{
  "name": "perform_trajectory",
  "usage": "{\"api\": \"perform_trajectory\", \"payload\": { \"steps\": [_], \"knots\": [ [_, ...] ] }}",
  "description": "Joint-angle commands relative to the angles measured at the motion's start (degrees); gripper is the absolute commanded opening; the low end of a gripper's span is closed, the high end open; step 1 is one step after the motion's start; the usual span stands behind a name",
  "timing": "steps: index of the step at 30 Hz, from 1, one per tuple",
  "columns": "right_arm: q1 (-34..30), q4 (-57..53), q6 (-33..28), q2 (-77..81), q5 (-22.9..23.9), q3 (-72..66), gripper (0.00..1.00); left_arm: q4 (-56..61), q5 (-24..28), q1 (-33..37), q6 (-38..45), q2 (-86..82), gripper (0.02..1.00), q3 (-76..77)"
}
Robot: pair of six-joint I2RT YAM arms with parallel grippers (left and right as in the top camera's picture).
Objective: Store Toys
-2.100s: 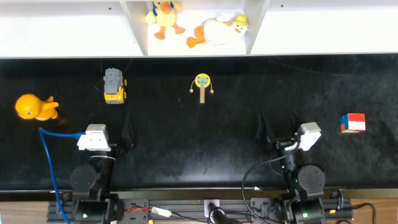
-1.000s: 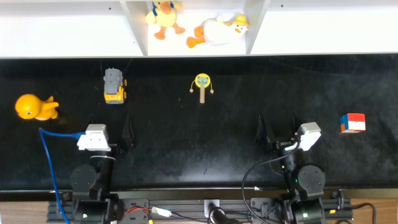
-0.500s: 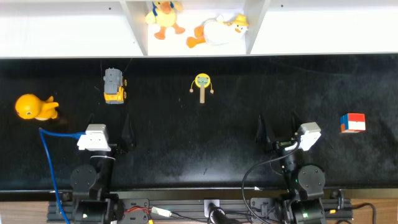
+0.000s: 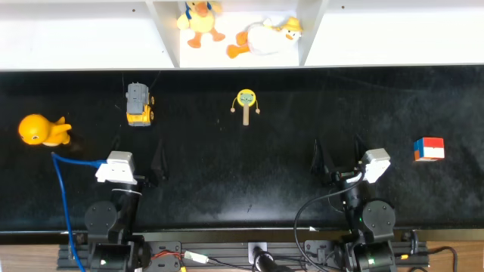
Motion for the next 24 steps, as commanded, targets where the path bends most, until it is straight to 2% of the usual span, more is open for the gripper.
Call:
{"api": "perform_trajectory", "payload": {
  "steps": [1, 10, 13, 18, 24],
  "knots": [
    [0.22, 0.26, 0.44, -0.39, 0.48, -0.74, 0.993, -4.90, -0.92, -0.37, -4.33, 0.37, 0.998, 9.09],
    [0.22, 0.26, 0.44, -0.39, 0.46, -0.74, 0.996, -29.35, -19.78, -0.37, -0.52, 13.35, 0.993, 39.82],
    [0.22, 0.24, 0.44, -0.39, 0.46, -0.74, 0.993, -35.76, -23.74, -0.37, 3.34, 20.70, 0.996, 50.93],
    [0.22, 0.24, 0.44, -0.39, 0.46, -0.74, 0.996, -40.61, -35.04, -0.28, 11.32, 33.11, 0.989, 66.34],
    [0.22, 0.26, 0.44, -0.39, 0.46, -0.74, 0.993, -39.95, -38.01, 4.85, 18.67, 43.39, 0.989, 78.03]
  ]
}}
